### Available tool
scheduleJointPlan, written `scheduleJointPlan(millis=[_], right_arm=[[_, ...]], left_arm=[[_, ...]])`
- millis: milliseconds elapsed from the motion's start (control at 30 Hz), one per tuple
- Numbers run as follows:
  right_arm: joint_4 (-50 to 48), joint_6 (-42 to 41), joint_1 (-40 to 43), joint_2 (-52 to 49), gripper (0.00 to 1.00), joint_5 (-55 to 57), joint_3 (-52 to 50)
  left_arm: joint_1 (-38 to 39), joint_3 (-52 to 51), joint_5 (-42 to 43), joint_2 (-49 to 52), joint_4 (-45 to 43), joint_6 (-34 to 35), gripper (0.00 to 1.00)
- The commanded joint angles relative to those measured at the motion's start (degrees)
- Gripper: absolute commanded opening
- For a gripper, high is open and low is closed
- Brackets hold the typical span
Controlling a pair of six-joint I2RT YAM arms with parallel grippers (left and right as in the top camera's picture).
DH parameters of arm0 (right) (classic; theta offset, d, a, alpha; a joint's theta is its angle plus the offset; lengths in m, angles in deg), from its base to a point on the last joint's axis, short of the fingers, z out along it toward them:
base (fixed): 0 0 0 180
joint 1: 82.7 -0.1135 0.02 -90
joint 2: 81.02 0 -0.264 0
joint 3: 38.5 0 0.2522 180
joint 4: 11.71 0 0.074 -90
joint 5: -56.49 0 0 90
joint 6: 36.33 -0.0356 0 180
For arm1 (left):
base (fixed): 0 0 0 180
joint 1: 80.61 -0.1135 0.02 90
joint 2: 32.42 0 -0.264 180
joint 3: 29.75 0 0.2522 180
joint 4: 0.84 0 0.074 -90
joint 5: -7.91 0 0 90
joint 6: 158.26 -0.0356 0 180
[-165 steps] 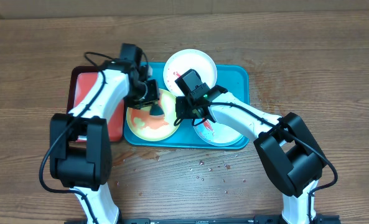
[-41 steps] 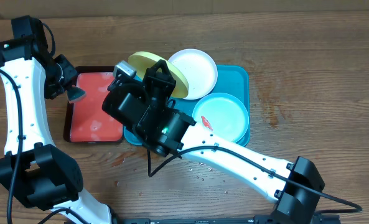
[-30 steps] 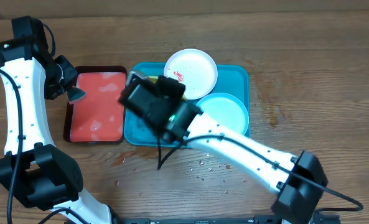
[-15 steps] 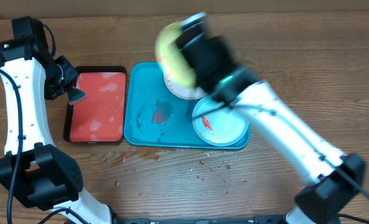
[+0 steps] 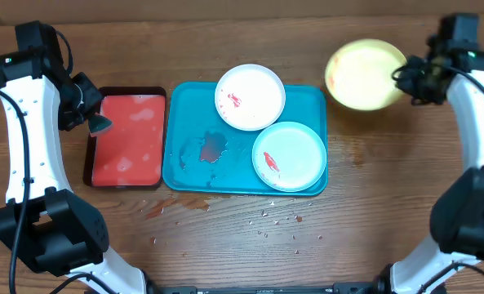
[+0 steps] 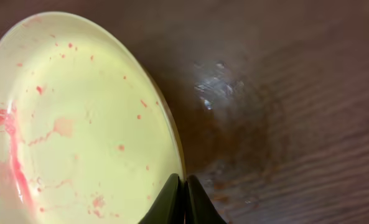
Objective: Clean dirty plates on tray and stack at the side
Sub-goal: 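Set the yellow plate down on the table right of the teal tray, then move the right gripper to the upper white plate's rim and grasp it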
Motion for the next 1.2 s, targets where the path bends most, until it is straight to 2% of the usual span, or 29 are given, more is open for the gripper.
scheduleJointPlan(millis=[0,167,200,267,300,333,500,600,667,800,900,1033,1167], right_arm=[[-2.3,-1.2,3.7,-3.4,0.04,-4.6,-3.8],[-5.2,-2.9,5.7,-6.0,0.04,-4.9,-5.7],[-5.2,-2.8,5.7,-6.4,0.09,-4.8,-5.7],[-5.2,-2.8,5.5,-6.9,0.37,-5.1,-5.7],[-5.2,-2.8,5.2,-7.0,0.58,-5.6,-5.7],[-5.2,-2.8,4.9,-7.0,0.69,-6.4,-5.7],[-7.2,-1.8,2.3,-7.0,0.71,-16.7,-5.7],[-10.8,0.2,-0.9,-7.0,0.7,-26.3,-5.7],[-13.6,0.1,-3.8,-7.0,0.7,-28.5,-5.7],[-20.3,-0.2,-11.0,-7.1,0.71,-25.7,-5.7],[-24.3,-0.2,-16.7,-7.1,0.77,-16.0,-5.7],[-28.9,-0.2,-23.0,-8.7,0.77,-3.7,-5.7],[-33.0,-0.2,-26.9,-11.5,0.77,-1.9,-5.7]], left_arm=[[-0.2,-0.3,0.5,0.4,-0.2,-1.0,0.04],[-0.2,-0.3,1.7,0.4,-0.2,-1.1,0.04],[-0.2,-0.3,1.7,0.4,-0.2,-1.1,0.04],[-0.2,-0.3,1.7,0.4,-0.2,-1.1,0.04],[-0.2,-0.3,1.7,0.4,-0.2,-1.1,0.04],[-0.2,-0.3,1.7,0.4,-0.2,-1.1,0.04],[-0.2,-0.3,1.7,0.4,-0.2,-1.1,0.04],[-0.2,-0.3,1.7,0.4,-0.2,-1.1,0.04],[-0.2,-0.3,1.7,0.4,-0.2,-1.1,0.04],[-0.2,-0.3,1.7,0.4,0.0,-1.1,0.04],[-0.2,-0.3,1.7,0.4,0.0,-1.1,0.04],[-0.2,-0.3,1.7,0.4,0.0,-1.1,0.04],[-0.2,-0.3,1.7,0.4,0.1,-1.1,0.04]])
